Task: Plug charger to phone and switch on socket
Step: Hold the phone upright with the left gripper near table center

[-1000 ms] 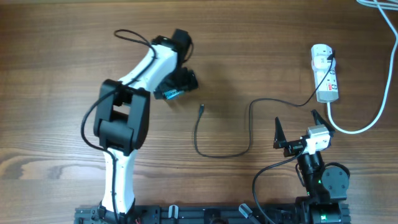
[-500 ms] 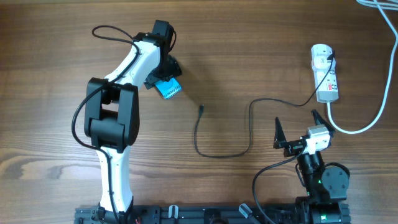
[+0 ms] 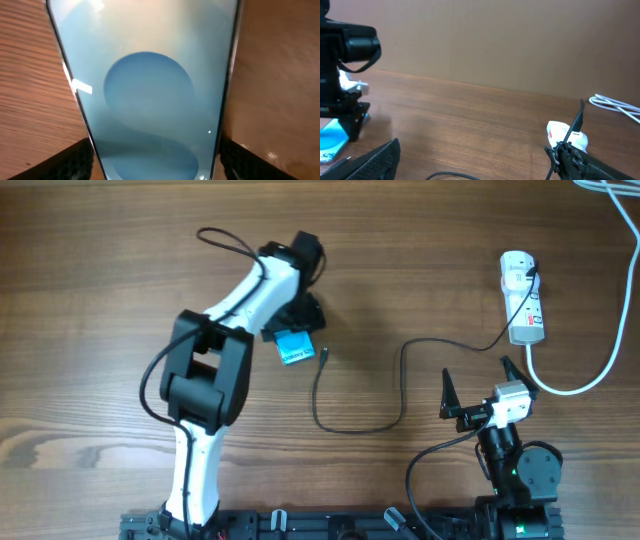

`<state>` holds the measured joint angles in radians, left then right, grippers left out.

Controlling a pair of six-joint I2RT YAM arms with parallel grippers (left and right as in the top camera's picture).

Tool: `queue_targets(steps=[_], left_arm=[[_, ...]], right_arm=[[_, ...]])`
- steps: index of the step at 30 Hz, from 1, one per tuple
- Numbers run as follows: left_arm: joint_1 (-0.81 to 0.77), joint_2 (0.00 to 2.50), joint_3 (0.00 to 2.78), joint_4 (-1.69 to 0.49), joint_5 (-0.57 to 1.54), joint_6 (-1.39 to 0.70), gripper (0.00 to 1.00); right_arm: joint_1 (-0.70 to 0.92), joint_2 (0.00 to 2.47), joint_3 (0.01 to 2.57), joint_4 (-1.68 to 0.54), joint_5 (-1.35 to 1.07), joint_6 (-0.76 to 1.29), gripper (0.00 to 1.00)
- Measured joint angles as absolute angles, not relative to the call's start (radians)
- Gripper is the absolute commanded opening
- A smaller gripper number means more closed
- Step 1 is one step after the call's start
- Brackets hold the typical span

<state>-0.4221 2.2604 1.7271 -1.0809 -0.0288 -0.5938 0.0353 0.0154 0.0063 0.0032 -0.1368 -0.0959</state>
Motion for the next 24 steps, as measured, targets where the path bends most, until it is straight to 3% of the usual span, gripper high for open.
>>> queue_targets(steps=[13,19,24], left_arm=[[-0.413,2.259,1.725,-1.028,-0.015,-0.582,1.00],[-0.384,2.259,1.723,-1.038,0.008,-0.582,0.95],[-0.384,2.259,1.723,-1.052,0.014,-0.582,1.00]], right_arm=[[0.035,0.015,0.006,0.003,-0.137,-0.096,1.00],[0.035,0.015,0.006,0.003,-0.137,-0.096,1.00],[0.035,0.015,0.006,0.003,-0.137,-0.096,1.00]])
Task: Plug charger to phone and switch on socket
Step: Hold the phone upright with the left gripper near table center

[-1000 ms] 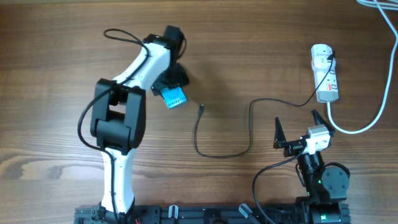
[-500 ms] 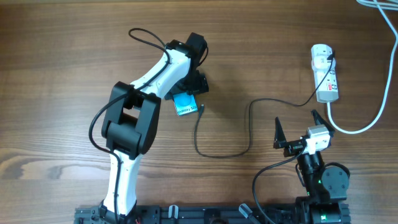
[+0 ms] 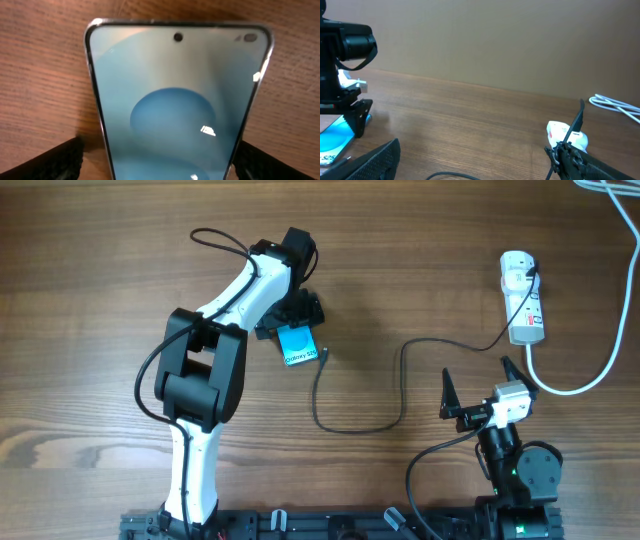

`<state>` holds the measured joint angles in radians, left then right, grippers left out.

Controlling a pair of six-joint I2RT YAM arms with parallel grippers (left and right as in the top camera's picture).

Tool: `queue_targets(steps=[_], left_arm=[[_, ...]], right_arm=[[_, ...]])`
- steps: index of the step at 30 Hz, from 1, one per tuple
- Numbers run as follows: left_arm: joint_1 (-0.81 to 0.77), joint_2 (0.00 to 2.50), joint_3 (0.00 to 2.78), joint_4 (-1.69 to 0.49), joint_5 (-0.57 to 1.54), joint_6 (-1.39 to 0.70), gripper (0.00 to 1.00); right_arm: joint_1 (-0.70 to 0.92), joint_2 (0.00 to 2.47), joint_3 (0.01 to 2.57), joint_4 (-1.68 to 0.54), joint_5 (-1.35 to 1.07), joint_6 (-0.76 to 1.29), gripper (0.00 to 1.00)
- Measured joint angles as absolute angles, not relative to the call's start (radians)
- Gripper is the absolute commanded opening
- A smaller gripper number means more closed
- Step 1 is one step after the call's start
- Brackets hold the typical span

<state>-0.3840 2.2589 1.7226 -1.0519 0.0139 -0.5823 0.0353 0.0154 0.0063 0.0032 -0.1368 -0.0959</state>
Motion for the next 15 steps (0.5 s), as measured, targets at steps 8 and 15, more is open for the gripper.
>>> queue_targets(steps=[8,15], left_arm=[[-0.386,2.259,1.722,-1.052,0.014,-0.585,0.77],[-0.395,2.259,1.720,-1.000,-0.013,-0.582,0.80]], right_arm=[[0.035,0.015,0.006,0.003,-0.137,-0.096,1.00],[0.035,0.015,0.006,0.003,-0.137,-0.096,1.00]])
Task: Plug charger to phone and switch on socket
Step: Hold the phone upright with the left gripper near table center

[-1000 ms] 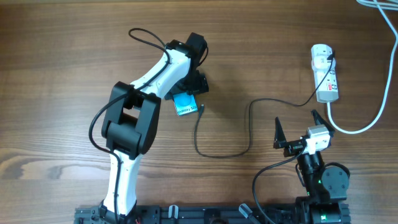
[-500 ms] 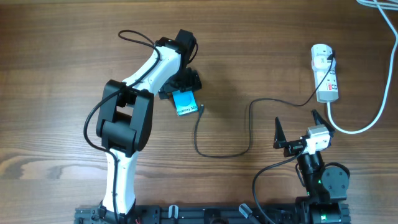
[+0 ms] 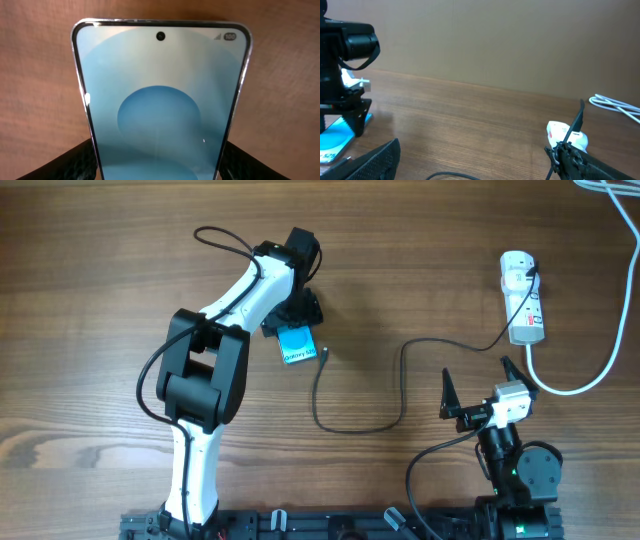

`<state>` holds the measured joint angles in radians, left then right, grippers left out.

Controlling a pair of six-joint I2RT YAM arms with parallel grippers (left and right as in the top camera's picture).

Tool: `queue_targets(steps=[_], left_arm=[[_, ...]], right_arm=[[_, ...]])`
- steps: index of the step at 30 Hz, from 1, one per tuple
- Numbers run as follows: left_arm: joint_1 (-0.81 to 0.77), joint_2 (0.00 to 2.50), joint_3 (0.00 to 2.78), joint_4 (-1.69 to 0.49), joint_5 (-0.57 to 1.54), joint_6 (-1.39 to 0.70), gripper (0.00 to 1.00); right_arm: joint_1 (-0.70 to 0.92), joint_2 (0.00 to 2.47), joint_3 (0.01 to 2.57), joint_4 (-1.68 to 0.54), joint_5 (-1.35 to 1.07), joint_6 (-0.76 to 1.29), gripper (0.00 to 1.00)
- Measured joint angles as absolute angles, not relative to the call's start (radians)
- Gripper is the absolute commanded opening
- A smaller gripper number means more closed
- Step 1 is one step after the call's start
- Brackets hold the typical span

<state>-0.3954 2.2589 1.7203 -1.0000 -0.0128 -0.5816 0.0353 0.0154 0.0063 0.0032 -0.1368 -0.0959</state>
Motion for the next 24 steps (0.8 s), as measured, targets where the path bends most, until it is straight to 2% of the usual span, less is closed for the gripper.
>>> queue_targets(steps=[3,10,15,21,24], left_arm=[[-0.395,2.259,1.720,-0.957,-0.034,-0.572,0.82],[-0.397,2.259,1.720,-0.928,-0.052,-0.516,0.95],[-0.397,2.259,1.720,-0.962,-0.047,-0.511,0.88],[-0.397,2.259,1.721,-0.987,-0.030,-0.511,0.88],[-0.397,2.259,1.720,-0.979,-0.030,-0.515,0.85]], right_arm=[[0.035,0.015,0.006,0.003,-0.137,-0.096,1.00],[0.035,0.015,0.006,0.003,-0.137,-0.096,1.00],[0.035,0.015,0.006,0.003,-0.137,-0.096,1.00],[0.035,0.015,0.006,0.003,-0.137,-0.096,1.00],[0.035,0.015,0.006,0.003,-0.137,-0.096,1.00]])
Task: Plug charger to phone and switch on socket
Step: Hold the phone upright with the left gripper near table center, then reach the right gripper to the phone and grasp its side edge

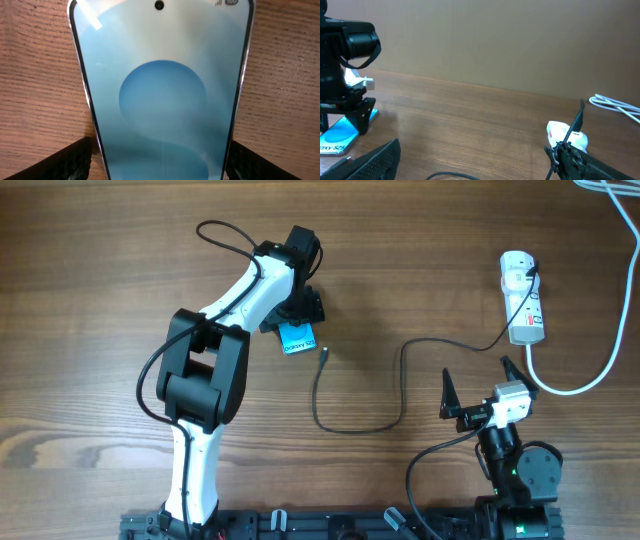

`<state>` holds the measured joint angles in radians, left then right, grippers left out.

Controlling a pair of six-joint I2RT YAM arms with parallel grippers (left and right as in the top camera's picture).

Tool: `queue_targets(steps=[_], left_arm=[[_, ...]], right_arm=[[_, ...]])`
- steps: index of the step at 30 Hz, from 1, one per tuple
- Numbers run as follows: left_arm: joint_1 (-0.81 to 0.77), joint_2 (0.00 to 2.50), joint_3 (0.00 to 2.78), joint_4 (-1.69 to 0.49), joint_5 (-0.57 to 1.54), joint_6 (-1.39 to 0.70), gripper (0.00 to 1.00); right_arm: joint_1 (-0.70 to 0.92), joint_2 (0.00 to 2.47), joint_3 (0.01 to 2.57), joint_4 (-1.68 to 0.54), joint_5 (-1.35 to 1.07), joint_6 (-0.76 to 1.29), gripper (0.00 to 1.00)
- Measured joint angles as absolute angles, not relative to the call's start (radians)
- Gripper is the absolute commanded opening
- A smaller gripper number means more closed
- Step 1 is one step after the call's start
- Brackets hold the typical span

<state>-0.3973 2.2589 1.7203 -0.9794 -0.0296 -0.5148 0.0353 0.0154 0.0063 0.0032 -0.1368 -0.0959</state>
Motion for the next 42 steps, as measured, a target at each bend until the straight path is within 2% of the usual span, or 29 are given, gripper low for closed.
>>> queue_targets(steps=[3,8,14,25,30,34,37,42], left_arm=[[-0.397,2.259,1.720,-0.963,-0.036,-0.521,0.83],[-0.397,2.259,1.720,-0.958,-0.040,-0.529,0.86],[-0.397,2.259,1.720,-0.945,-0.049,-0.585,0.80],[-0.397,2.259,1.720,-0.929,-0.055,-0.602,0.80],[-0.396,2.259,1.720,-0.930,-0.048,-0.600,0.73],[-0.387,2.259,1.720,-0.931,-0.022,-0.589,0.73],[-0.379,2.257,1.721,-0.930,0.016,-0.584,0.72],[-0.354,2.253,1.721,-0.930,0.151,-0.559,0.70]], right_arm=[[0.035,0.015,0.006,0.003,-0.137,-0.096,1.00],[0.035,0.015,0.006,0.003,-0.137,-0.096,1.00],[0.035,0.015,0.006,0.003,-0.137,-0.096,1.00],[0.035,0.015,0.006,0.007,-0.137,-0.096,1.00],[0.034,0.015,0.006,0.054,-0.188,-0.095,1.00],[0.034,0.015,0.010,0.068,-0.221,-0.011,1.00],[0.034,0.033,0.055,0.062,-0.234,0.057,1.00],[0.034,0.171,0.273,-0.002,-0.264,0.096,1.00]])
